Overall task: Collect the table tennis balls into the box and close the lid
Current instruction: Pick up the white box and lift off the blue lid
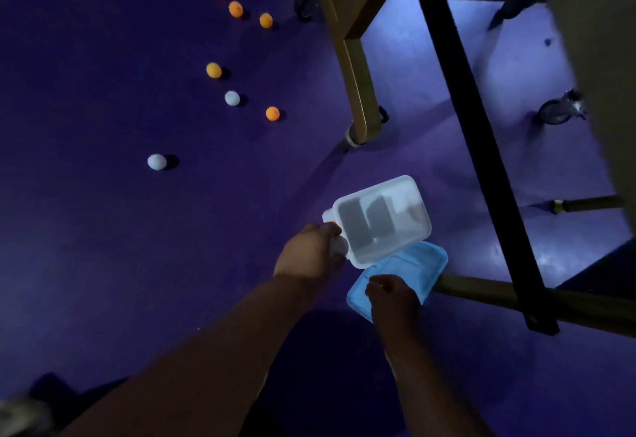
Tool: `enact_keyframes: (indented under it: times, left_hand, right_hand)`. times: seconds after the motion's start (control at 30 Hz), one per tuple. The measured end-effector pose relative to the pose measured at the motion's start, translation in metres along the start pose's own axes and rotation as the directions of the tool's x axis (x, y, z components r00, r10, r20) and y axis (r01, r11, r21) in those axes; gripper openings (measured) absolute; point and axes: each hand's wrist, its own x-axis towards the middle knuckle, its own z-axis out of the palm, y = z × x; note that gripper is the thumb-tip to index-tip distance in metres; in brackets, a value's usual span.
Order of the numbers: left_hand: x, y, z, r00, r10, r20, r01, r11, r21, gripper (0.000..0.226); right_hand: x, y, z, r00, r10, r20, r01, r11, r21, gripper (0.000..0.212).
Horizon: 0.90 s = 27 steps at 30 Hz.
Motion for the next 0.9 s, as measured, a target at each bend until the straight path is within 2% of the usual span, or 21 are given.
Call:
enact_keyframes:
  times: [0.17, 0.27, 0.37, 0.47, 0.57, 0.6, 0.67, 0.77, 0.83, 0.9]
  left_hand:
    - [0.052, -0.043, 0.018, 0.991, 0.133, -0.018, -0.133, 0.991, -0.021, 0.042]
    - [0.081, -0.068, 0.034, 0.971, 0.23, -0.068, -0.227, 0.973, 0.046, 0.04]
    - [0.109, -0.083, 0.057, 0.932, 0.346, -0.106, -0.335, 0.936, 0.106, 0.041]
    - [0.136, -0.086, 0.088, 0.917, 0.395, -0.05, -0.391, 0.917, 0.086, 0.04]
    - [0.155, -0.087, 0.123, 0.907, 0.42, -0.029, -0.419, 0.907, 0.033, 0.044]
    - [0.159, -0.088, 0.132, 0.897, 0.443, -0.017, -0.441, 0.895, 0.064, 0.045]
    - [0.165, -0.09, 0.142, 0.875, 0.483, 0.003, -0.478, 0.864, 0.159, 0.046]
    - [0.169, -0.092, 0.133, 0.867, 0.497, 0.033, -0.488, 0.835, 0.255, 0.042]
    - [0.167, -0.099, 0.115, 0.879, 0.473, 0.058, -0.465, 0.825, 0.321, 0.043]
    - [0.159, -0.111, 0.092, 0.878, 0.474, 0.067, -0.46, 0.797, 0.392, 0.04]
  right_hand:
    - [0.054, 0.009, 0.047, 0.997, -0.036, -0.073, 0.031, 0.997, -0.066, 0.016]
    - [0.091, 0.031, 0.077, 0.986, -0.016, -0.168, 0.005, 0.998, -0.062, 0.029]
    - [0.121, 0.056, 0.105, 0.945, 0.028, -0.325, -0.053, 0.996, -0.069, 0.045]
    - [0.146, 0.077, 0.125, 0.89, 0.121, -0.44, -0.076, 0.99, 0.118, 0.057]
    - [0.174, 0.092, 0.136, 0.873, 0.296, -0.388, -0.133, 0.909, 0.395, 0.063]
    - [0.183, 0.097, 0.139, 0.885, 0.315, -0.344, -0.127, 0.873, 0.472, 0.054]
    - [0.183, 0.095, 0.141, 0.922, 0.276, -0.273, -0.068, 0.807, 0.587, 0.015]
    - [0.176, 0.093, 0.143, 0.938, 0.186, -0.292, 0.028, 0.8, 0.6, 0.018]
    - [0.166, 0.091, 0.149, 0.94, 0.143, -0.311, 0.077, 0.797, 0.599, 0.005]
    - [0.149, 0.087, 0.16, 0.932, 0.105, -0.346, 0.116, 0.82, 0.561, 0.013]
